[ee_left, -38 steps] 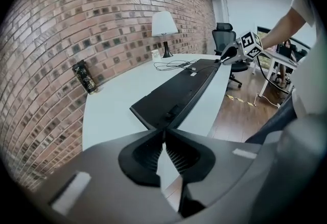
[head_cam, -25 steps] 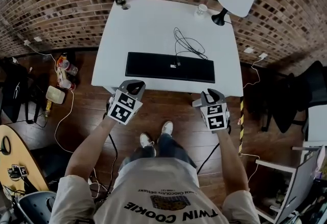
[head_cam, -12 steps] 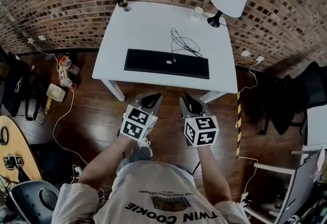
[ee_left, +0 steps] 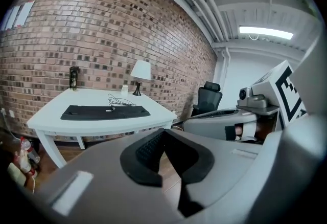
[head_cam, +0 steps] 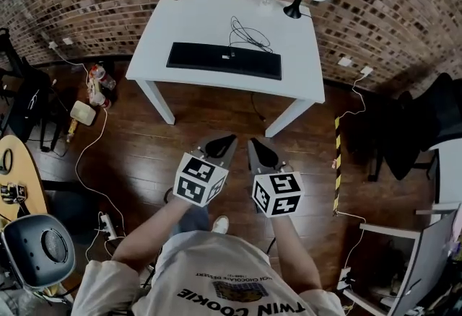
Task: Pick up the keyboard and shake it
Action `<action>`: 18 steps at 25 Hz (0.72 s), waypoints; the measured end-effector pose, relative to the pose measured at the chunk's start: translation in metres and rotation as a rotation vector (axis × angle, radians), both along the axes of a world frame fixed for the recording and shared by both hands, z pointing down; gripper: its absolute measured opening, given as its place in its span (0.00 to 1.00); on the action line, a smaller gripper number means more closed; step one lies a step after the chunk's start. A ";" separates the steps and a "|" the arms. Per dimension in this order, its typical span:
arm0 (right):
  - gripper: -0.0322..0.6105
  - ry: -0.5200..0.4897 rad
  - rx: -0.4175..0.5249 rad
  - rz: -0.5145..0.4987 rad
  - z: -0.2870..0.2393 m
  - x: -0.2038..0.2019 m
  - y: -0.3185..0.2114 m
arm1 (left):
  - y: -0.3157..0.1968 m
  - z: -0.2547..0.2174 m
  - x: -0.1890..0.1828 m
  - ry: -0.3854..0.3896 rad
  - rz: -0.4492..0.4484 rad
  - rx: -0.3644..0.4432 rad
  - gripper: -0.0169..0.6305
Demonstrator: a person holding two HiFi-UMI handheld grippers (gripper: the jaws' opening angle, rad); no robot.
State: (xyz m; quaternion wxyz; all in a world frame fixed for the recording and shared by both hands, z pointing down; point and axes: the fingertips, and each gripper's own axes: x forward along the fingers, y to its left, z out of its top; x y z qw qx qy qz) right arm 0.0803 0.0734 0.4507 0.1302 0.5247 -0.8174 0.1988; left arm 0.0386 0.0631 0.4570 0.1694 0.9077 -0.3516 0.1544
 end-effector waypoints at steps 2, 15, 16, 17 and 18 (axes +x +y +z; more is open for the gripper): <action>0.05 -0.008 0.008 0.001 -0.001 0.005 0.020 | 0.022 -0.002 0.009 -0.004 0.001 0.007 0.04; 0.05 -0.060 0.014 -0.016 -0.011 0.003 0.093 | 0.101 -0.018 0.015 -0.022 -0.056 0.012 0.04; 0.05 -0.064 0.014 -0.019 -0.011 0.001 0.096 | 0.104 -0.018 0.014 -0.021 -0.062 0.010 0.04; 0.05 -0.066 0.015 -0.023 -0.010 -0.001 0.100 | 0.108 -0.017 0.013 -0.020 -0.066 0.007 0.04; 0.05 -0.065 0.015 -0.025 -0.009 -0.002 0.104 | 0.112 -0.016 0.012 -0.019 -0.068 0.005 0.04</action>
